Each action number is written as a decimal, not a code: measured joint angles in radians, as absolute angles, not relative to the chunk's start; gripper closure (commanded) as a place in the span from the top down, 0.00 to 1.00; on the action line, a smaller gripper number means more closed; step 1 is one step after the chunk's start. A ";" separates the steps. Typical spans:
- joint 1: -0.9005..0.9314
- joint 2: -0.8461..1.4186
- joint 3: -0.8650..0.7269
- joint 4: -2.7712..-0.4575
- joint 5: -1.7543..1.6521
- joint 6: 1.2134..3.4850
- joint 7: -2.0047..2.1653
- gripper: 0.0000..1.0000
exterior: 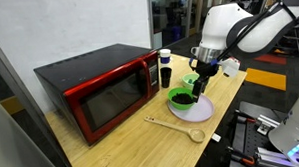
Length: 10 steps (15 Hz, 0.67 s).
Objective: Open the microwave door, place the dark green bowl in it, then close the microwave door
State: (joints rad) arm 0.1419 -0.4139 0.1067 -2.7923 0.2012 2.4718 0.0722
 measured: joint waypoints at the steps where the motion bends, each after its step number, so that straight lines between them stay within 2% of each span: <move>1: 0.142 -0.397 0.106 -2.792 0.201 2.482 0.056 1.00; 10: 0.199 -0.250 0.097 -2.787 0.203 2.610 -0.137 1.00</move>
State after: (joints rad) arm 0.1994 -0.2498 0.0971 -2.7866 0.2031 2.6096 -0.1370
